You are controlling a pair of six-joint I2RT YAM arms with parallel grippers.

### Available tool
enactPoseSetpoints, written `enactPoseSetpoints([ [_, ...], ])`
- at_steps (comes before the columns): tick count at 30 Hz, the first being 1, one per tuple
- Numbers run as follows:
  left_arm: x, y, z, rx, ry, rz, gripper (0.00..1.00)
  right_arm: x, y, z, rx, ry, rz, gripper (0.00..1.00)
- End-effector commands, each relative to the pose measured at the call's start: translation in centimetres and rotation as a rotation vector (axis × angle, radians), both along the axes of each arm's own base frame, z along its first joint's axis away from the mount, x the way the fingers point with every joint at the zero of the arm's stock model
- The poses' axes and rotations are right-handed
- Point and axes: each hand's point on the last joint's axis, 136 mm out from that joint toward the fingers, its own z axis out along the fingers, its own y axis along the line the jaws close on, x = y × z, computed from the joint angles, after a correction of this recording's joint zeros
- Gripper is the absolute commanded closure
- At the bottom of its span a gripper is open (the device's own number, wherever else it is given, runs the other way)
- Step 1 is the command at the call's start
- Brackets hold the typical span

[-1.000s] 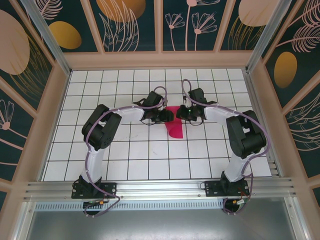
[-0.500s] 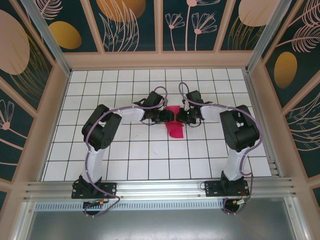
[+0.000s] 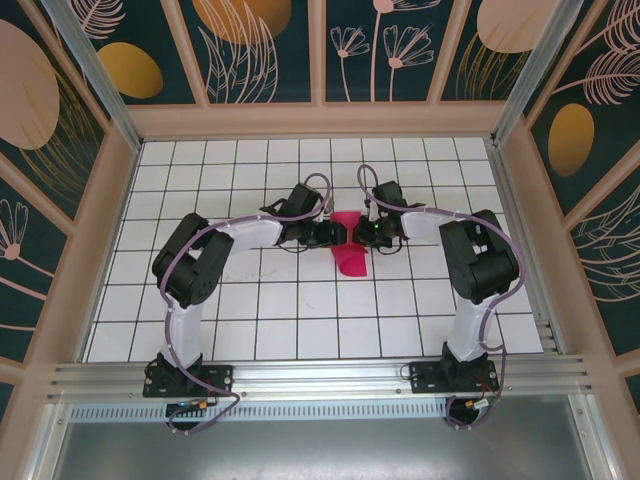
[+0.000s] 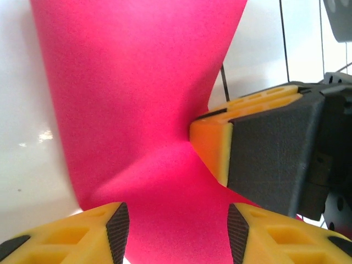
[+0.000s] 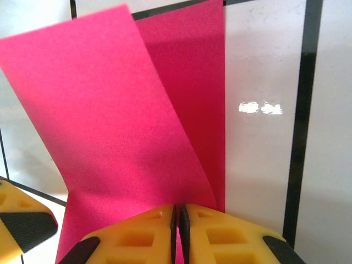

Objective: Fold a paper plane with a square sheet of paper (fold left side to right side)
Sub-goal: First fold the square sheet of paper in half at the center of the table.

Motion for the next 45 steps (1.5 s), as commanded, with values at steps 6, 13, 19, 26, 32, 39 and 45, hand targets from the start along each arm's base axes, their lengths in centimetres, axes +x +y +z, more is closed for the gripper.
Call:
enactPoseSetpoints([
  [6,-0.5,-1.5,-0.7,-0.048,0.027,-0.030,0.48,-2.5,-1.4,-3.4,-0.076,0.103,0.002,0.84],
  [13,-1.6,-1.0,-1.7,-0.025,0.048,-0.044,0.48,-2.6,-1.5,-3.5,-0.081,0.109,-0.001,0.84],
  [19,-3.0,-0.8,-2.3,-0.015,0.061,-0.060,0.49,-2.7,-1.6,-3.8,-0.086,0.117,-0.003,0.84],
  [26,-4.3,-0.8,-2.0,-0.016,0.056,-0.085,0.48,-2.9,-1.4,-3.8,-0.084,0.123,-0.001,0.84],
  [32,-5.6,-1.1,-1.4,-0.034,0.055,-0.100,0.47,-3.0,-1.4,-4.0,-0.085,0.130,0.001,0.84],
  [39,-5.5,-1.3,1.4,-0.101,0.029,-0.085,0.45,-3.1,-1.0,-3.7,-0.063,0.127,0.006,0.84],
  [45,-1.8,1.2,4.5,-0.152,-0.019,0.008,0.46,-3.3,-1.2,-3.9,-0.081,0.130,0.010,0.84],
])
